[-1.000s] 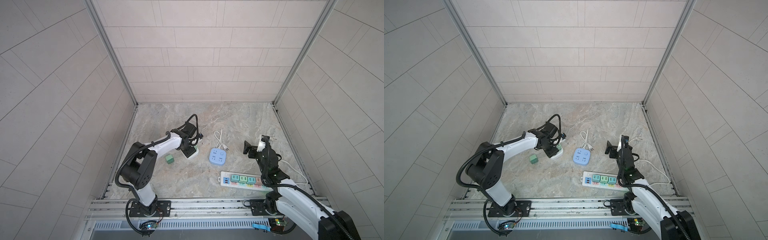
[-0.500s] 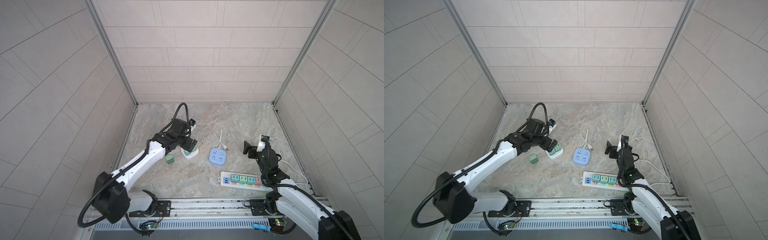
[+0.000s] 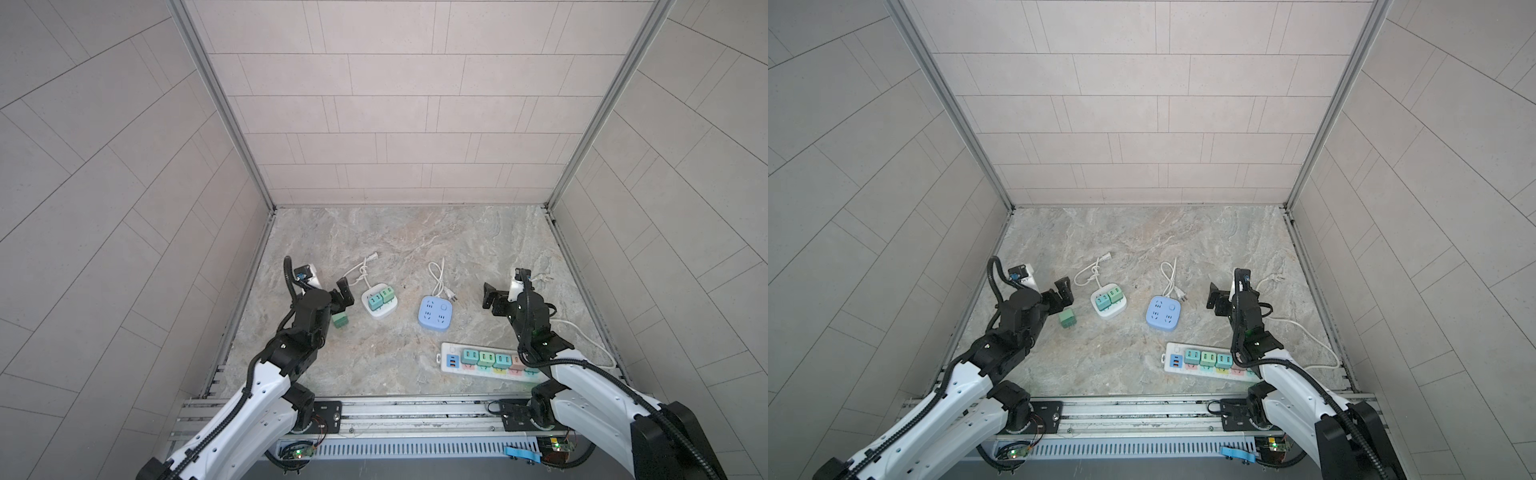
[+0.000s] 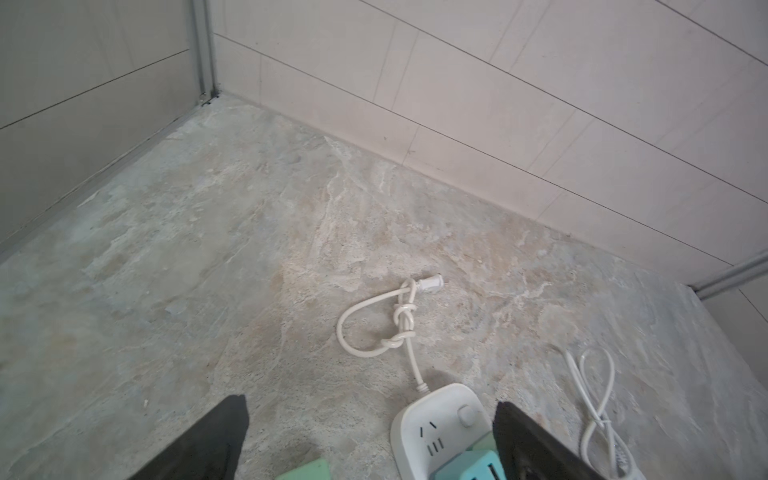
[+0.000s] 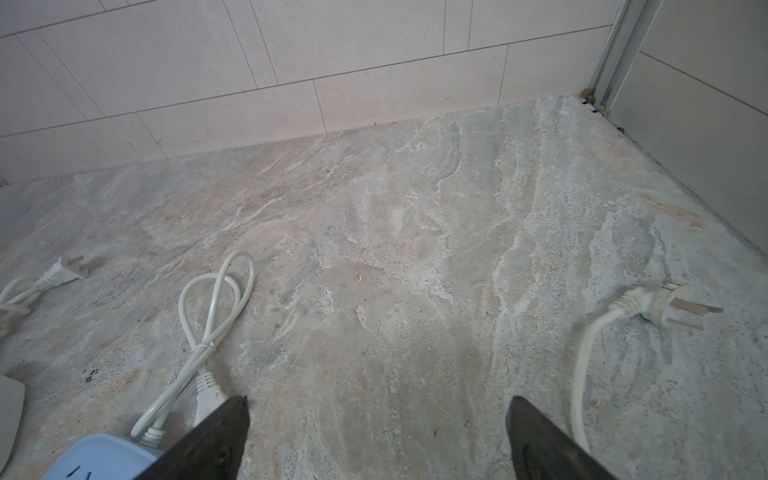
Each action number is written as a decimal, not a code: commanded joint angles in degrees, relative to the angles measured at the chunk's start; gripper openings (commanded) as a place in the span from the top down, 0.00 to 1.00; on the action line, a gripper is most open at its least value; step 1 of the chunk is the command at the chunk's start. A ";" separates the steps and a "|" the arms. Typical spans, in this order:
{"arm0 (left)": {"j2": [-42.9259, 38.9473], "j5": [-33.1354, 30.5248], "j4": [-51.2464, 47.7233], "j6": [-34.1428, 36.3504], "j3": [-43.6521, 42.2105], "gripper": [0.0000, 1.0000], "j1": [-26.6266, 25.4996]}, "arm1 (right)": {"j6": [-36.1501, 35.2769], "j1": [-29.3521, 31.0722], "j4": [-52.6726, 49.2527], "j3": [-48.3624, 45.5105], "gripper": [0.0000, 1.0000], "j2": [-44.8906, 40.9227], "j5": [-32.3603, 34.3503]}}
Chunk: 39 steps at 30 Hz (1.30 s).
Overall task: Insert the plug
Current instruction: 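Open and lift the left gripper while the right arm starts moving, then reach the right gripper past the blue cube toward the loose green adapter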
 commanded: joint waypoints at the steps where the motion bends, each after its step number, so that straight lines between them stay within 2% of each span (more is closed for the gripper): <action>1: -2.62 -4.96 7.52 -4.28 -2.72 0.00 0.09 | -1.18 0.37 -4.31 5.17 0.05 3.64 -2.71; 3: -3.50 -3.38 10.85 -2.70 -4.43 0.00 0.09 | -0.63 0.55 -11.10 9.40 0.09 6.46 -4.64; 6: -3.98 -6.22 10.07 -2.77 -4.29 0.00 0.09 | -0.91 2.61 -17.98 13.17 0.12 10.20 -7.03; 10: -4.27 -7.05 9.67 -3.69 -4.54 0.00 0.09 | -0.92 7.34 -25.19 17.28 0.11 12.46 -1.98; 18: -6.05 -7.73 8.49 -5.45 -4.89 0.00 0.05 | -0.18 10.46 -30.61 20.43 0.11 18.40 0.58; 23: -7.37 -7.64 8.62 -5.79 -5.24 0.00 0.09 | 0.45 11.98 -30.64 20.47 0.11 19.90 0.87; 31: -9.27 -6.95 8.47 -5.99 -5.83 0.00 0.09 | -0.92 18.76 -35.65 28.24 0.11 29.24 6.57; 39: -10.14 -6.45 8.23 -5.99 -5.86 0.00 0.09 | -1.02 19.33 -35.79 30.79 0.11 32.90 6.07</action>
